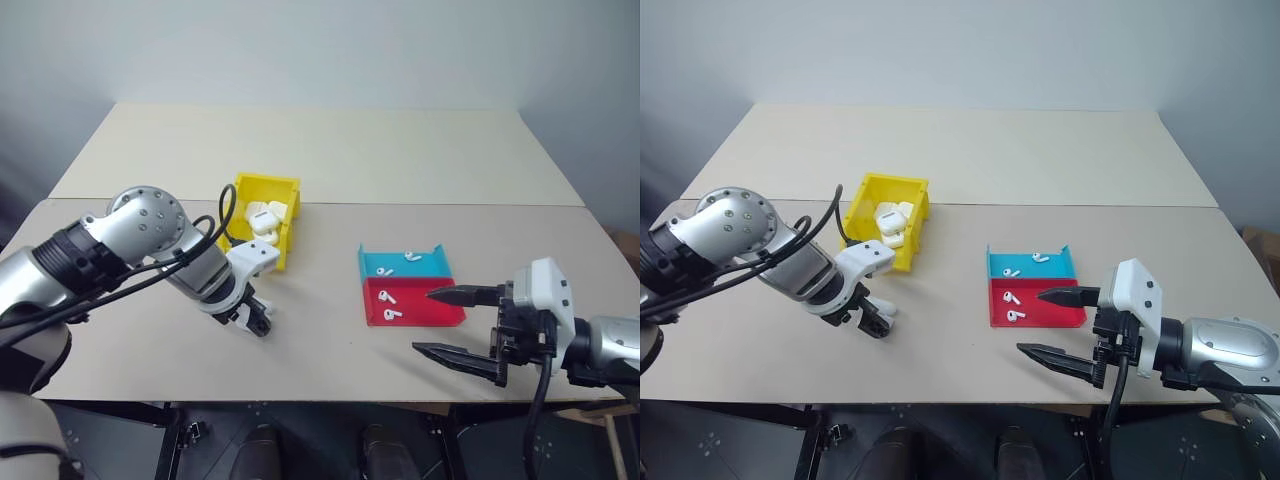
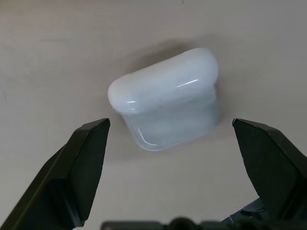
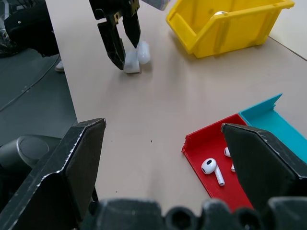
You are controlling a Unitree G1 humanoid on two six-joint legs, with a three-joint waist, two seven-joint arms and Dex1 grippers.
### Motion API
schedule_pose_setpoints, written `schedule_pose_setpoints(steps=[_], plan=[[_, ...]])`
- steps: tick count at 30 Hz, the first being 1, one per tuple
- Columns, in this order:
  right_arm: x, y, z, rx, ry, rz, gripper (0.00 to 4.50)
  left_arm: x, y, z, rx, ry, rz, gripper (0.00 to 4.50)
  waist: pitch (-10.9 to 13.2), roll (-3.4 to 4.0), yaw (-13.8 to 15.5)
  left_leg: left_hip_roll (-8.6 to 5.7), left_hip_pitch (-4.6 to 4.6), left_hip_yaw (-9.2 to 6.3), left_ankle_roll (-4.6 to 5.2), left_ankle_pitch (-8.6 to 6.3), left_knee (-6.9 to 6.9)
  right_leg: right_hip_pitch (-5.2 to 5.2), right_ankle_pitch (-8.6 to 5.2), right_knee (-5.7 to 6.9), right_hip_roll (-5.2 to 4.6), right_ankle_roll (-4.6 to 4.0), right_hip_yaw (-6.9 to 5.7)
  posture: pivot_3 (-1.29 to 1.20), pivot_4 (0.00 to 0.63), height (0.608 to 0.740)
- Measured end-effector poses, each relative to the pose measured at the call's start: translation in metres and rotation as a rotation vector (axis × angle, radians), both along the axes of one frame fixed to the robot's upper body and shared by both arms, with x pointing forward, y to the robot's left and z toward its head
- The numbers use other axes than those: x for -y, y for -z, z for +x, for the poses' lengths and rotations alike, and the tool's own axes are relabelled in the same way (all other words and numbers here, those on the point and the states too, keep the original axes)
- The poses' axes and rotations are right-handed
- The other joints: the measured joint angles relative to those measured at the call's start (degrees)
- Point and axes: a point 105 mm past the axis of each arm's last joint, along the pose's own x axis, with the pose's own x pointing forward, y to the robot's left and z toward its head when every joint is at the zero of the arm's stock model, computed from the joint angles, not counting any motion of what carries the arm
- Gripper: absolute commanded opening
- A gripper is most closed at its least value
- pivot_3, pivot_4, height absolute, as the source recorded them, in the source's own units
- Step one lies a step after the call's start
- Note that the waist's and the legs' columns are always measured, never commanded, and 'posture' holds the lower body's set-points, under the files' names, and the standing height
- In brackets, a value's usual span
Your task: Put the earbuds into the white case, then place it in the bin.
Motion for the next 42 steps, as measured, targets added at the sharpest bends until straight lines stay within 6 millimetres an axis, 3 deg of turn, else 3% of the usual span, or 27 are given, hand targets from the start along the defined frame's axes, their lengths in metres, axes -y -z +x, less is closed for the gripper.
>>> schedule_pose_setpoints(steps=[21, 30, 33, 36, 42], plan=[[-0.001, -0.001, 0.0, 0.008, -0.019, 0.008, 4.5, 0.0, 0.012, 0.005, 0.078, -0.076, -0.023, 4.46, -0.01, 0.02, 0.06, -0.02, 0.36, -0.01, -0.02, 0.01, -0.01, 0.41, 0.0, -0.03, -0.02, 0.0, -0.02, 0.0, 0.15, 0.74], [-0.005, 0.002, -0.001, 0.012, -0.043, 0.02, 4.5, -0.01, 0.014, 0.001, 0.099, -0.095, 0.003, 4.46, -0.01, 0.01, 0.0, -0.02, 0.64, -0.01, -0.01, 0.0, -0.12, 0.74, 0.0, -0.2, -0.02, 0.0, -0.03, 0.0, 0.15, 0.74], [-0.005, 0.002, 0.0, 0.017, -0.041, 0.016, 4.5, -0.009, 0.014, 0.0, 0.099, -0.088, -0.003, 3.83, -0.01, 0.01, 0.04, -0.02, 0.64, -0.02, -0.01, 0.0, -0.14, 0.77, 0.0, -0.28, -0.02, 0.0, -0.05, 0.0, 0.15, 0.74], [-0.005, 0.003, 0.0, 0.018, -0.042, 0.016, 4.5, -0.008, 0.014, -0.001, 0.095, -0.085, -0.01, 2.83, -0.01, 0.01, 0.03, -0.02, 0.63, -0.03, -0.01, 0.0, -0.15, 0.77, 0.0, -0.33, -0.02, 0.0, -0.06, 0.0, 0.15, 0.74], [-0.005, 0.003, 0.0, 0.019, -0.041, 0.02, 4.5, -0.008, 0.014, -0.001, 0.094, -0.084, -0.011, 2.7, -0.01, 0.01, 0.03, -0.02, 0.63, -0.03, 0.0, 0.0, -0.16, 0.81, 0.0, -0.41, -0.02, 0.0, -0.07, 0.0, 0.15, 0.74]])
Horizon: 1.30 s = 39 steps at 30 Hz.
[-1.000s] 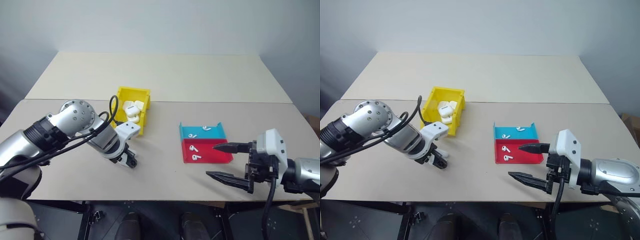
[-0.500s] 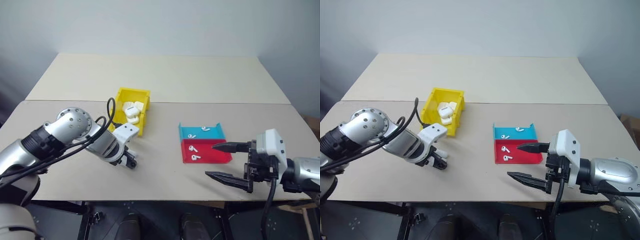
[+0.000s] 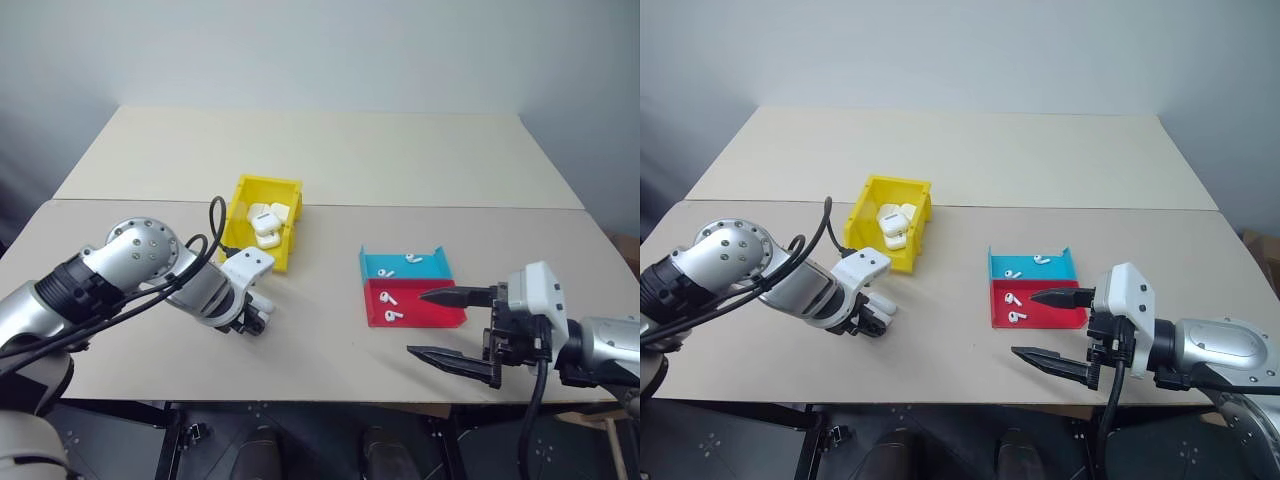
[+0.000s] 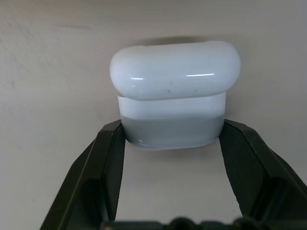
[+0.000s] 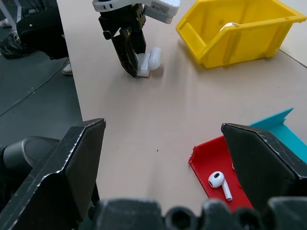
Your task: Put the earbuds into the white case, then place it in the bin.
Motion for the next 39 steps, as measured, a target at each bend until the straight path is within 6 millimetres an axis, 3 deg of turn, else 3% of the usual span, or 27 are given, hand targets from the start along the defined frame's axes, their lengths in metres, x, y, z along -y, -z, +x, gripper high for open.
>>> schedule_pose_setpoints(steps=[7, 11, 15, 23, 28, 31, 39], plan=[[0.0, 0.0, 0.0, 0.0, 0.001, 0.005, 4.5, -0.006, -0.004, -0.002, 0.02, -0.001, 0.021, 2.7, 0.0, 0.0, -0.08, 0.0, -0.02, -0.01, 0.0, 0.0, -0.01, -0.01, 0.0, -0.03, 0.0, 0.0, -0.01, 0.0, 0.15, 0.74], [0.001, 0.004, -0.002, -0.016, 0.004, 0.004, 4.5, -0.023, -0.02, -0.007, 0.098, -0.012, 0.054, 2.7, 0.02, -0.02, -0.15, 0.01, -0.02, -0.01, 0.0, 0.0, -0.08, -0.03, 0.0, -0.06, 0.0, 0.01, -0.01, 0.0, 0.15, 0.74], [0.001, 0.003, -0.002, -0.013, -0.009, 0.004, 4.5, -0.032, -0.042, -0.013, 0.17, -0.032, -0.023, 2.7, 0.02, -0.02, -0.01, 0.0, 0.0, 0.01, 0.0, 0.0, -0.06, 0.02, 0.0, -0.08, -0.02, 0.01, -0.03, 0.0, 0.15, 0.74], [0.006, -0.004, 0.008, 0.019, -0.02, -0.003, 4.5, 0.002, -0.08, -0.039, 0.304, 0.174, -0.417, 2.7, 0.01, 0.01, 0.16, 0.0, 0.03, 0.08, -0.01, 0.0, -0.1, 0.05, 0.0, -0.11, -0.02, 0.0, -0.03, 0.0, 0.15, 0.74], [0.01, -0.006, 0.011, 0.024, -0.03, -0.032, 4.5, 0.015, -0.092, -0.033, 0.571, 0.291, -0.71, 2.7, 0.0, 0.03, 0.08, 0.02, 0.03, 0.1, -0.02, 0.01, -0.14, 0.04, 0.01, -0.17, 0.02, -0.03, -0.05, 0.0, 0.15, 0.74], [0.014, -0.01, 0.012, 0.035, -0.034, -0.05, 4.5, 0.019, -0.112, -0.031, 0.74, 0.439, -0.821, 2.7, 0.0, 0.04, 0.24, 0.01, 0.0, 0.13, -0.01, 0.0, -0.12, 0.06, 0.02, -0.24, 0.01, -0.03, -0.04, 0.0, 0.15, 0.74], [0.016, -0.027, 0.02, 0.094, -0.048, -0.083, 4.5, 0.044, -0.133, -0.025, 0.905, 0.842, -1.091, 2.7, 0.0, 0.04, 0.63, 0.0, -0.06, 0.09, 0.06, -0.04, -0.03, 0.11, 0.04, -0.25, 0.02, 0.01, -0.03, 0.0, 0.15, 0.74]])
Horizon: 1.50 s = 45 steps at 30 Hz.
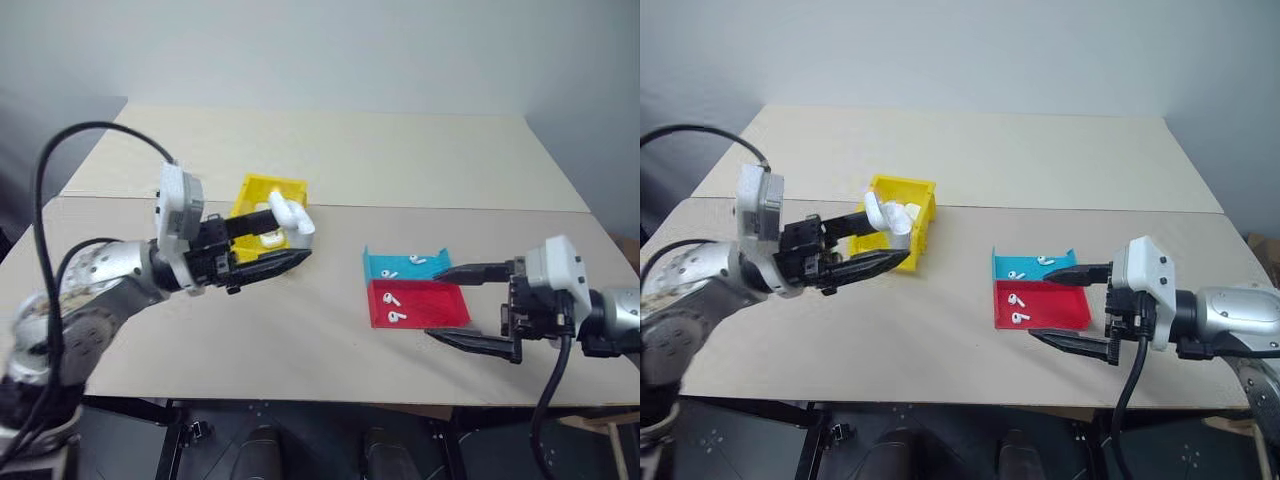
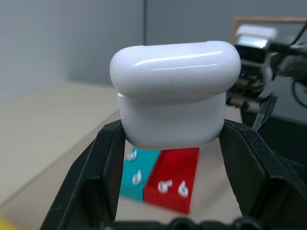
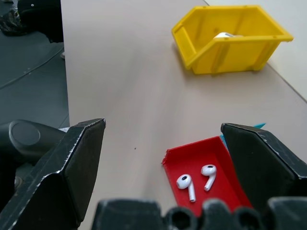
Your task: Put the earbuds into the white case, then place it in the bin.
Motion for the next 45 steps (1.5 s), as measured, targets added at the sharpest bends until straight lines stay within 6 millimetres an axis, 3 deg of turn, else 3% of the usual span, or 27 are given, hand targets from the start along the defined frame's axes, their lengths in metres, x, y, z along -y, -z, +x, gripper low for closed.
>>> schedule_pose_setpoints(steps=[9, 15, 19, 23, 39, 45], plan=[[-0.001, 0.002, 0.018, 0.018, 0.026, -0.14, 4.5, 0.014, -0.001, -0.019, 0.158, 0.346, -0.098, 2.7, -0.01, 0.02, -0.87, 0.02, -0.04, -0.02, 0.09, -0.05, 0.08, -0.06, 0.02, 0.06, 0.01, 0.04, 0.02, 0.0, 0.15, 0.74], [-0.008, 0.001, 0.034, -0.037, 0.077, -0.222, 4.5, 0.017, 0.004, -0.019, 0.16, 0.37, -0.088, 2.7, -0.01, 0.02, -0.99, 0.02, -0.08, -0.06, 0.11, -0.06, 0.04, -0.09, 0.02, 0.02, 0.02, 0.05, 0.01, 0.0, 0.15, 0.74], [-0.011, 0.014, 0.041, -0.095, 0.089, -0.308, 3.64, 0.017, 0.006, -0.018, 0.157, 0.364, -0.076, 2.7, 0.0, 0.02, -0.93, 0.03, -0.13, -0.06, 0.12, -0.07, 0.06, -0.14, 0.02, 0.02, 0.01, 0.05, 0.0, 0.0, 0.15, 0.74], [-0.012, 0.027, 0.054, -0.128, 0.106, -0.383, 2.3, 0.021, 0.008, -0.016, 0.148, 0.326, -0.058, 2.7, 0.0, 0.02, -0.95, 0.03, -0.13, -0.05, 0.12, -0.07, 0.07, -0.15, 0.02, 0.03, 0.02, 0.05, 0.0, 0.0, 0.15, 0.74], [-0.036, 0.081, 0.071, -0.188, 0.02, -0.627, 2.3, 0.034, 0.021, -0.031, 0.128, 0.344, -0.056, 2.7, 0.0, 0.03, -0.95, 0.06, -0.15, -0.05, 0.12, -0.07, 0.06, -0.2, 0.02, 0.05, 0.05, 0.05, -0.02, 0.0, 0.15, 0.74], [-0.039, 0.088, 0.074, -0.182, 0.0, -0.667, 2.3, 0.034, 0.021, -0.032, 0.126, 0.34, -0.048, 2.7, 0.0, 0.03, -0.94, 0.06, -0.15, -0.06, 0.12, -0.07, 0.06, -0.21, 0.02, 0.04, 0.05, 0.05, -0.02, 0.0, 0.15, 0.74]])
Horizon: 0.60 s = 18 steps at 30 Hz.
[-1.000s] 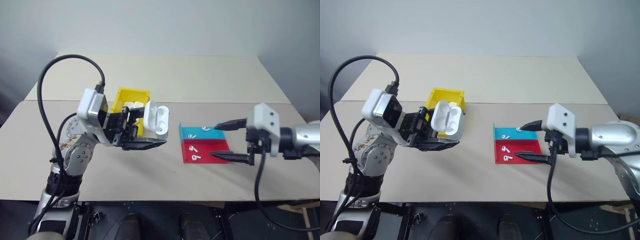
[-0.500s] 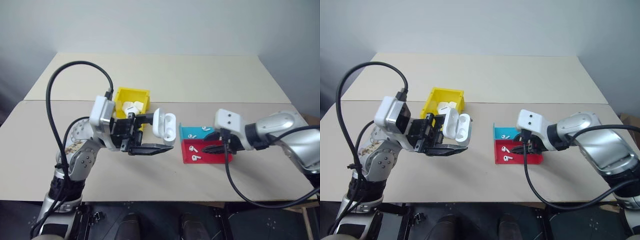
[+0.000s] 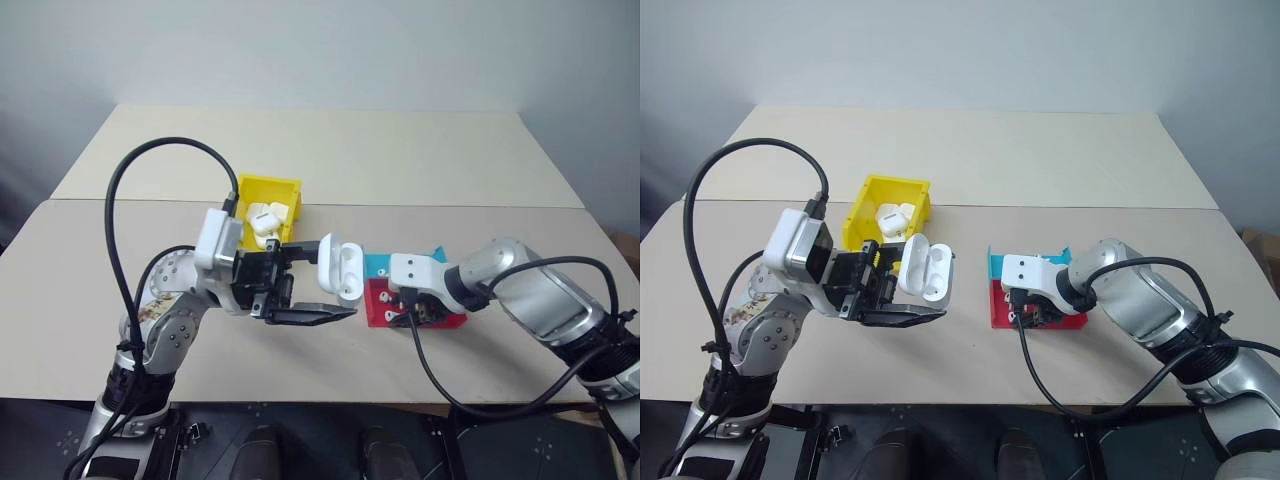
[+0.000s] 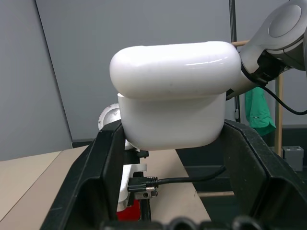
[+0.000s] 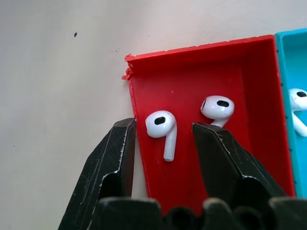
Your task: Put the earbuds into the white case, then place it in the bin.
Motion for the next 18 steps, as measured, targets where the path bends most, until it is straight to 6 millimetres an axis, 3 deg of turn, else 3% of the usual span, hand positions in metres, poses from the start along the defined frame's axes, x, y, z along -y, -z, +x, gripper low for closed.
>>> schedule_pose_setpoints(steps=[6, 9, 12, 18], plan=[[-0.0021, 0.0039, 0.0014, 0.001, -0.021, -0.017, 2.3, -0.0001, 0.0011, -0.0001, -0.007, -0.004, 0.001, 2.7, 0.0, 0.0, 0.01, 0.0, 0.0, 0.0, 0.0, 0.0, 0.0, 0.0, 0.0, 0.01, 0.0, 0.0, 0.0, 0.0, 0.15, 0.74], [-0.0013, 0.0056, 0.0021, -0.006, -0.021, -0.025, 1.68, -0.0004, 0.0016, 0.0002, -0.01, -0.01, 0.001, 2.7, 0.0, 0.0, 0.01, 0.0, 0.0, 0.0, 0.0, 0.0, 0.0, 0.0, 0.0, 0.01, 0.0, 0.0, 0.0, 0.0, 0.15, 0.74], [-0.0018, 0.0066, 0.0019, -0.003, -0.028, -0.028, 0.68, -0.0007, 0.0027, -0.0005, -0.014, -0.015, 0.002, 2.7, 0.0, 0.0, 0.02, 0.0, 0.0, 0.0, 0.0, 0.0, 0.0, 0.0, 0.0, 0.0, 0.0, 0.0, 0.0, 0.0, 0.15, 0.74], [-0.0021, 0.0036, -0.0053, -0.028, -0.025, 0.014, 0.63, -0.0008, 0.0025, -0.0026, -0.007, -0.015, 0.009, 2.7, 0.0, 0.0, 0.09, 0.0, 0.0, -0.01, 0.0, 0.0, -0.01, 0.0, 0.0, 0.0, 0.0, 0.0, -0.01, 0.0, 0.15, 0.74]])
